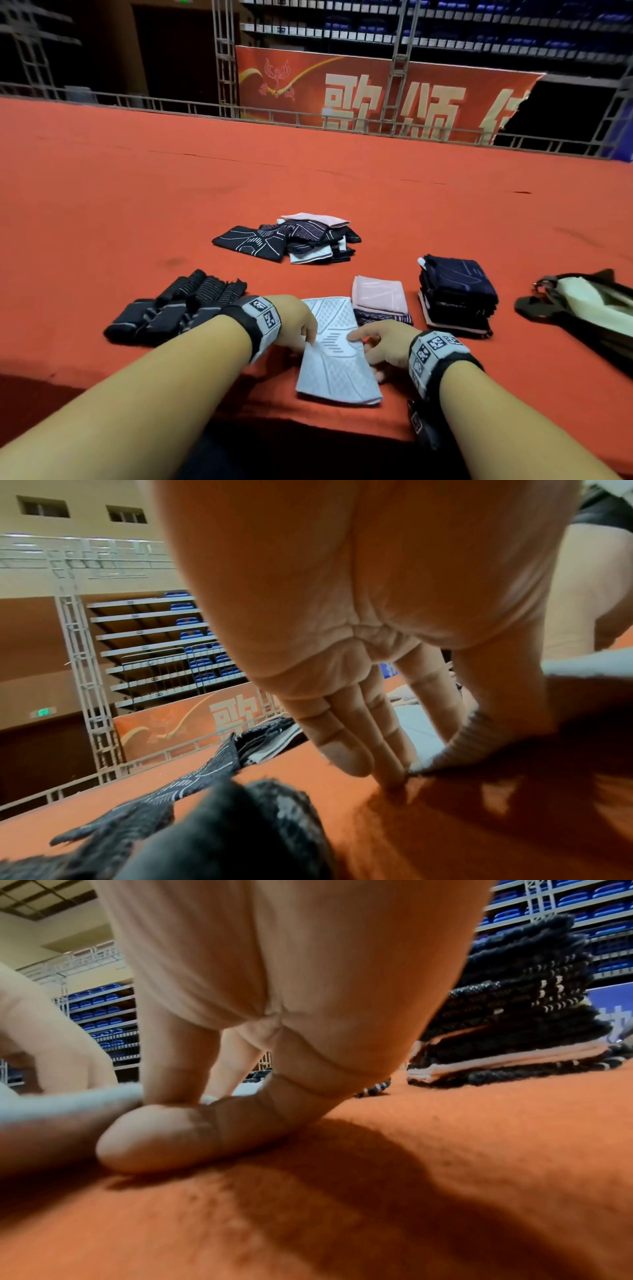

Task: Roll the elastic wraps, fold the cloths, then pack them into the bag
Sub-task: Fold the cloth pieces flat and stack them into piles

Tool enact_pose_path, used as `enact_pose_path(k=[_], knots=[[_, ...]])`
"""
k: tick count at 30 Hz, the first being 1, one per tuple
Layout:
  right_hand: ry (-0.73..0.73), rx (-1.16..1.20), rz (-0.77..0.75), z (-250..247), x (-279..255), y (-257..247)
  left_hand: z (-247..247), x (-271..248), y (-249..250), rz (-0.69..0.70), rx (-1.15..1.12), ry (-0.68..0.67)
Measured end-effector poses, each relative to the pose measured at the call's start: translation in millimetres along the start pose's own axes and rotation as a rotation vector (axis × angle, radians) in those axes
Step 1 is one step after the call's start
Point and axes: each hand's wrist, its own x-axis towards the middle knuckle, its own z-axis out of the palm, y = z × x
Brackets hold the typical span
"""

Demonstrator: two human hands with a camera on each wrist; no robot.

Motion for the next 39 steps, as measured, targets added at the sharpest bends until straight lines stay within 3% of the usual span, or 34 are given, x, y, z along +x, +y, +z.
enact_pose_path(k=[3,6,12,18,21,25,27,31,37,39], knots=[[0.035,-0.039,-0.027,-1,-1,-3,0,-1,-6,-0.057,-0.052,0.002],[0.085,0.066,0.004,5,1,-5,1,-3,-11,-0.165,-0.131,0.005],[0.213,0.122,0.067,14,17,-12,3,0,-18,-0.321,-0.45,0.101],[0.276,0.045,0.166,18,29,-22,4,19,-8,-0.47,-0.319,0.17],[0.274,-0.05,0.22,18,31,-26,9,26,1,-0.57,-0.296,0.274],[0.253,-0.078,0.246,16,31,-30,28,39,7,-0.435,-0.115,0.489],[0.255,-0.141,0.255,17,31,-31,33,44,10,-0.367,-0.104,0.408],[0.295,-0.268,0.263,21,31,-34,44,55,13,-0.396,-0.162,0.063],[0.251,-0.12,0.356,21,27,-35,50,66,7,-0.454,-0.169,0.014],[0.298,-0.283,0.294,19,26,-40,43,67,2,-0.452,-0.175,-0.012]])
